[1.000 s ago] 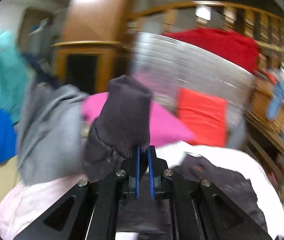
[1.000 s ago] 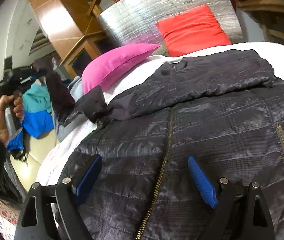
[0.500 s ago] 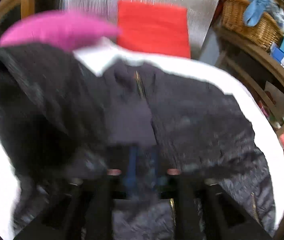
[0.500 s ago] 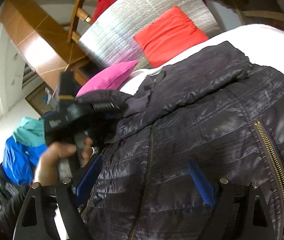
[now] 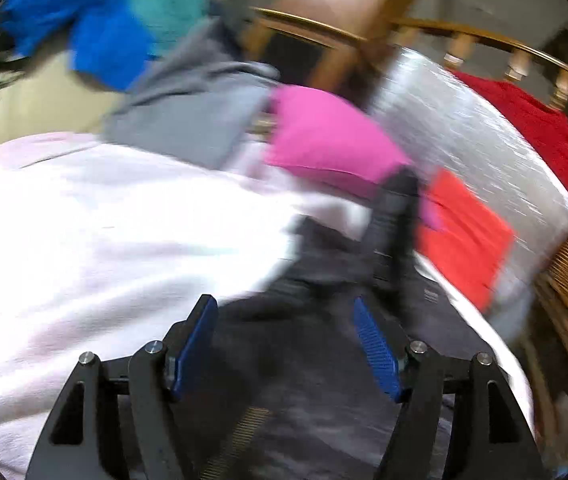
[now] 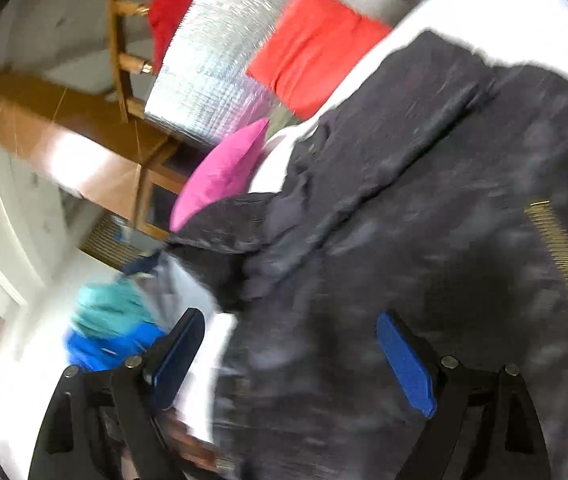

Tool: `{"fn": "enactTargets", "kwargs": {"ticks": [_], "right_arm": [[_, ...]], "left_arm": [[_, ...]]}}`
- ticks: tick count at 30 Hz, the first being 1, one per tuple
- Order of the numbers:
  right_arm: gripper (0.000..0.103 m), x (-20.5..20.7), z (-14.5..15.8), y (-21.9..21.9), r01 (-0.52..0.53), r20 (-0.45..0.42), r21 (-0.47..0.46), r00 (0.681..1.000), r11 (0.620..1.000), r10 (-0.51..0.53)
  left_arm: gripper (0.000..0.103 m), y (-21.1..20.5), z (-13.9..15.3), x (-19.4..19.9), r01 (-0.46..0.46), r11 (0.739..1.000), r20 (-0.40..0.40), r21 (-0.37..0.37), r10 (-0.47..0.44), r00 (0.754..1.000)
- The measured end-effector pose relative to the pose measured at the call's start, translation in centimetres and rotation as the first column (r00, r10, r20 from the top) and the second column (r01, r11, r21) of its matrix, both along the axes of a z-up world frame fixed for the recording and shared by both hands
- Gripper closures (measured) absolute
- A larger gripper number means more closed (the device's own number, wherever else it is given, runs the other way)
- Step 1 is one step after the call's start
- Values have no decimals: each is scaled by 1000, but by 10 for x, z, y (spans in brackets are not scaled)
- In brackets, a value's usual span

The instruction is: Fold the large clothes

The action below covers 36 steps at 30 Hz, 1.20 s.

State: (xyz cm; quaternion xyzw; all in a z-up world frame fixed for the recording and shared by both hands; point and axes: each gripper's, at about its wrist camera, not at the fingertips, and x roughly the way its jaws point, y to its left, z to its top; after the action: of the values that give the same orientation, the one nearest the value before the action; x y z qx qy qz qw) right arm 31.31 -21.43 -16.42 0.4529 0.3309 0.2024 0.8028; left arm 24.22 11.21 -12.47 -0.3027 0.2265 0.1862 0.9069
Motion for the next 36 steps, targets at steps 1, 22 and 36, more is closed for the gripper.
{"fn": "enactTargets", "kwargs": {"ticks": [1,22,36], "right_arm": [[12,21,5,5,-31,-10,97,999,995,32],[69,200,-61,82,113,-352,253,936,961,-17],[93,155,111,83,30,95,-410,995,911,10]], "left_arm": [[32,6,-3,-2,-35,999,-2,-30,35,999],[32,26,-8,5,-44,991,-9,-127,44,999],[32,34,-13,6,-70,989,-35,-132,66,997]]}}
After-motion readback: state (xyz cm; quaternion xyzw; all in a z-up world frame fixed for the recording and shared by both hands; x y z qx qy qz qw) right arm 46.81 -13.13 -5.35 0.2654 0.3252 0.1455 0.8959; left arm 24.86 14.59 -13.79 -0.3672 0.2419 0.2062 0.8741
